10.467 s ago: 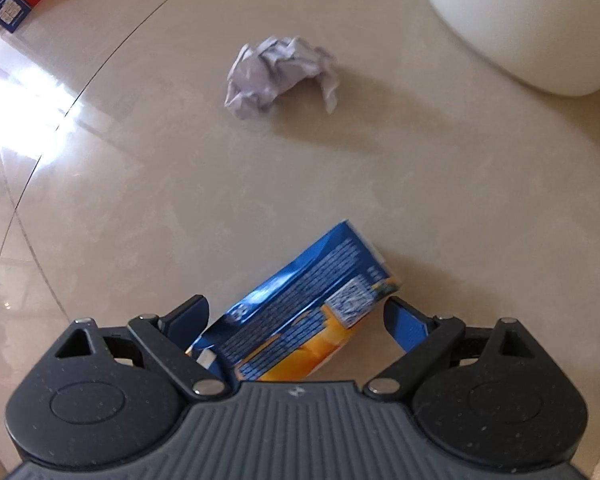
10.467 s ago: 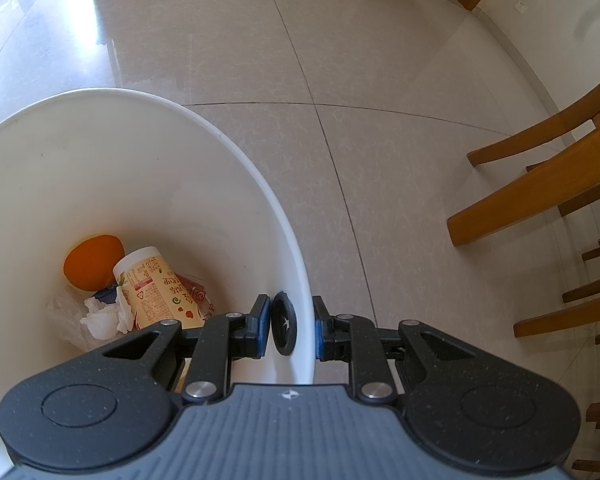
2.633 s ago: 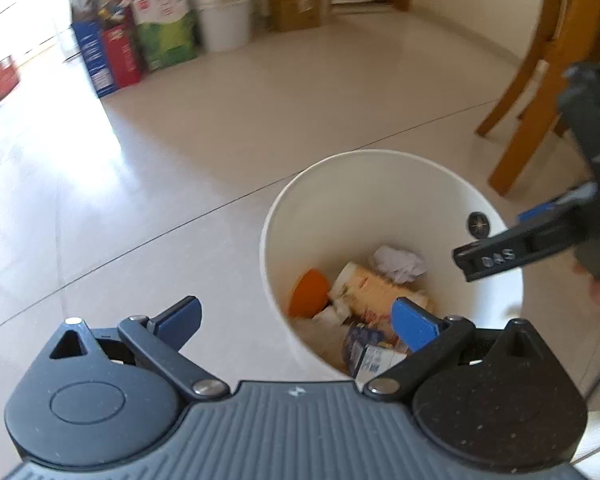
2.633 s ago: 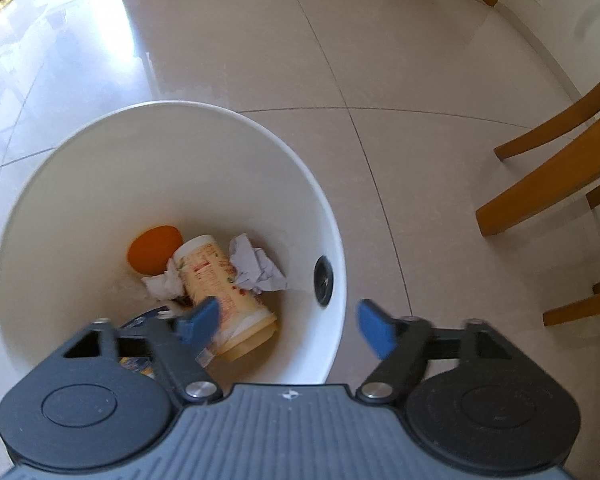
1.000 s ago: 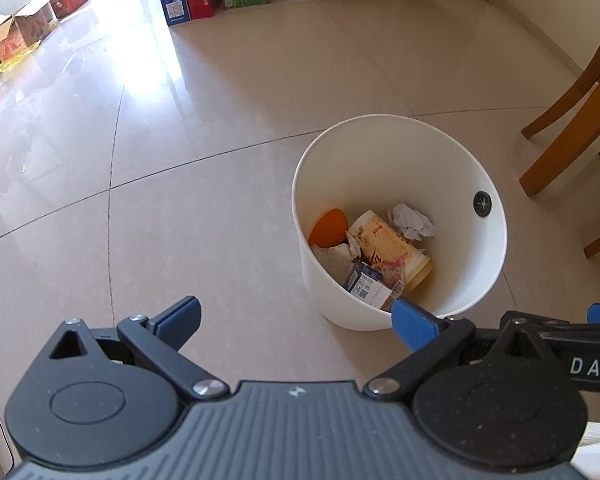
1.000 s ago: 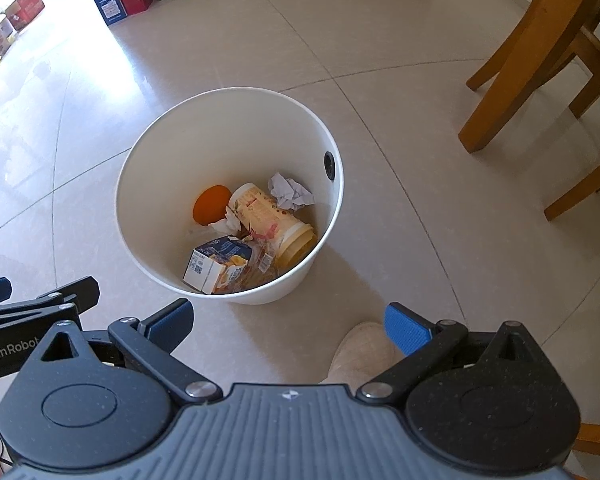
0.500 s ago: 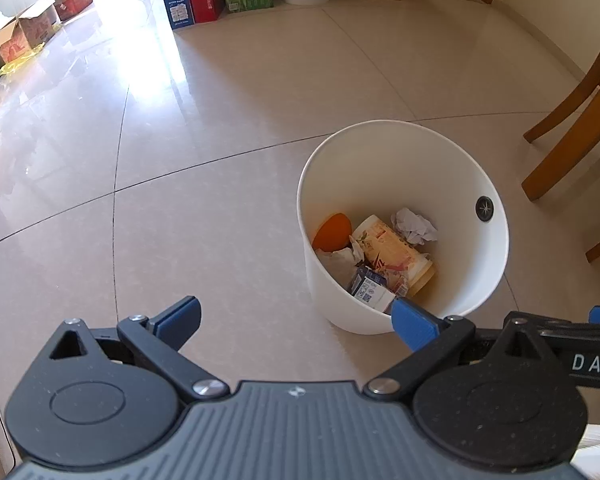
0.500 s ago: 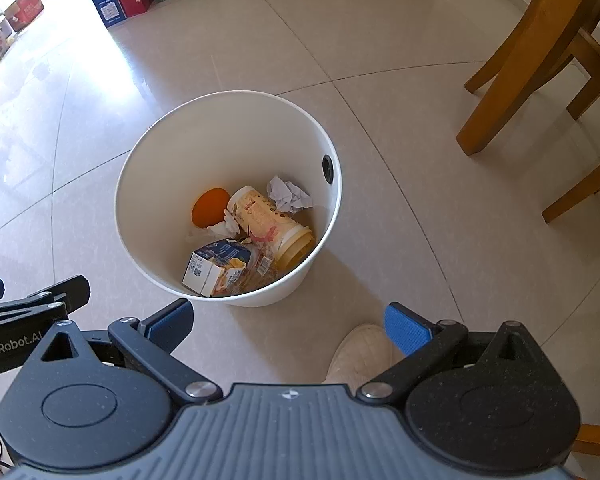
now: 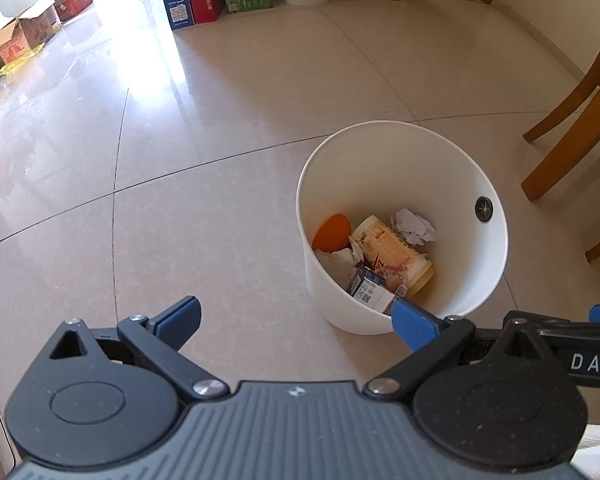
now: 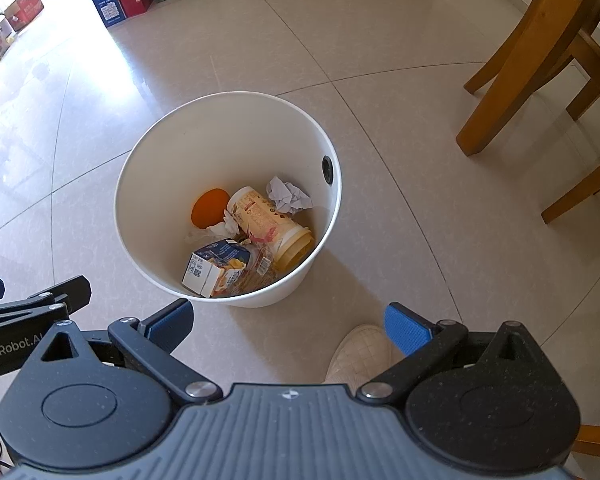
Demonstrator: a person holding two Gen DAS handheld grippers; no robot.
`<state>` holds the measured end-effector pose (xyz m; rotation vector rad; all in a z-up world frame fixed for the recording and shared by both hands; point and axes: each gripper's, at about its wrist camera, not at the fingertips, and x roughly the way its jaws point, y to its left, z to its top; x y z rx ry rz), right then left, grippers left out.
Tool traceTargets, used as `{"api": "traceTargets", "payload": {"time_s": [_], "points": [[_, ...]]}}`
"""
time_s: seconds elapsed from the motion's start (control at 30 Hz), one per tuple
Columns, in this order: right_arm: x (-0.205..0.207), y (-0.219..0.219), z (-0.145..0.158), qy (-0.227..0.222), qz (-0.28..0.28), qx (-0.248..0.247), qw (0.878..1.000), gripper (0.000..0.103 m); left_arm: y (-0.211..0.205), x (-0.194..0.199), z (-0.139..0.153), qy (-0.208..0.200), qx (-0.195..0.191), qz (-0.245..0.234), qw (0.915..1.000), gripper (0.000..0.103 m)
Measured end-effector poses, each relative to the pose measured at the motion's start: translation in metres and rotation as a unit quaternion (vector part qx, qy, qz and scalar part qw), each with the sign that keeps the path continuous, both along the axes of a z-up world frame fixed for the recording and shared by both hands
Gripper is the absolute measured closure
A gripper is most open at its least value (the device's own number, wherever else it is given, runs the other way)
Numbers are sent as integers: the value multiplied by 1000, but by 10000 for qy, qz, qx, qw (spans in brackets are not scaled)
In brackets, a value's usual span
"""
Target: Collect trash
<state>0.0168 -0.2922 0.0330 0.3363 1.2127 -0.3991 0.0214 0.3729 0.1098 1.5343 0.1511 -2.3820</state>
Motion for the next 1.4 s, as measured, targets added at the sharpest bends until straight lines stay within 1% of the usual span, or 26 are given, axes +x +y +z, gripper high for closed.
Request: {"api": "traceTargets", "payload": {"time_s": [1.4], "points": [[2, -1, 4, -24, -17, 26, 10000, 0, 3, -3, 1, 15, 23, 71, 10000, 2]]}}
